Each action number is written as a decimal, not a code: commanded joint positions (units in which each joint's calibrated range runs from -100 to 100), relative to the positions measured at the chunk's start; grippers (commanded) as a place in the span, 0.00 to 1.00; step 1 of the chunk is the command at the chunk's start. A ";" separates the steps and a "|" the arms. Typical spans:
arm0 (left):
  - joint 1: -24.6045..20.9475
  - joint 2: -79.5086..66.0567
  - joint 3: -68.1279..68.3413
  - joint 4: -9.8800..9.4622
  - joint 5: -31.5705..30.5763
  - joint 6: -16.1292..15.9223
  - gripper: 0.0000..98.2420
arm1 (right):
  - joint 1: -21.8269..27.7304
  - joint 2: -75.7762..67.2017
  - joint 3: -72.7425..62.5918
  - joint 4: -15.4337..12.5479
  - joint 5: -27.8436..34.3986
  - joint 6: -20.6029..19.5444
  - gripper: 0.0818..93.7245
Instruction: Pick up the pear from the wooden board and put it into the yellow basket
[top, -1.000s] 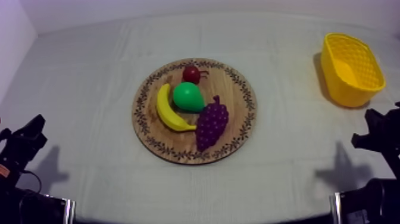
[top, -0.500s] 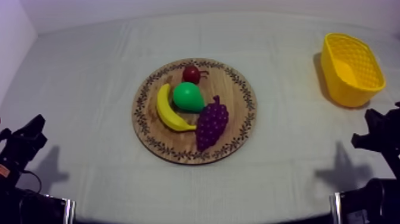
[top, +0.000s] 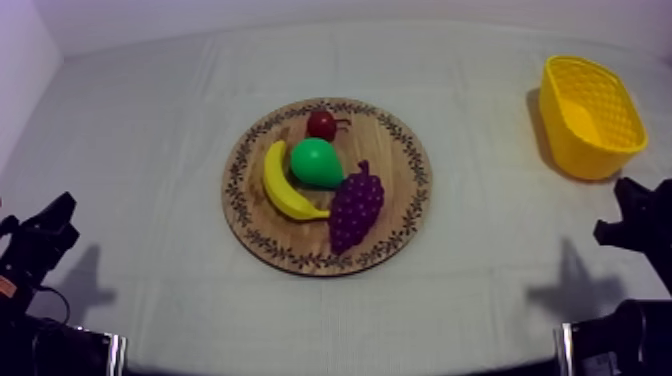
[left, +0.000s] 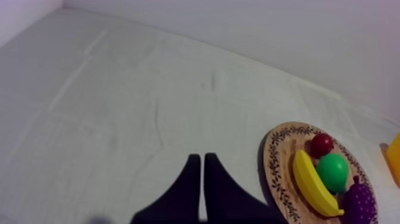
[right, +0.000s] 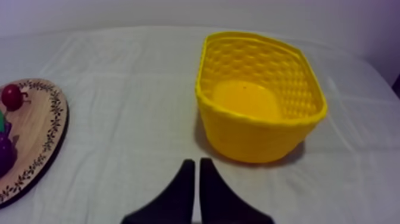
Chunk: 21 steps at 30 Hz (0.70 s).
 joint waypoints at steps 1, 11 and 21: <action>0.01 0.00 0.02 -0.02 0.01 -0.01 0.00 | -0.08 2.06 -3.49 -0.60 1.51 1.25 0.00; 0.01 0.00 0.02 -0.02 0.01 0.00 0.00 | -3.83 22.29 -30.50 -4.73 5.84 3.27 0.00; 0.01 0.00 0.02 -0.02 0.01 -0.02 0.00 | -13.12 43.90 -56.77 -3.38 8.68 0.49 0.00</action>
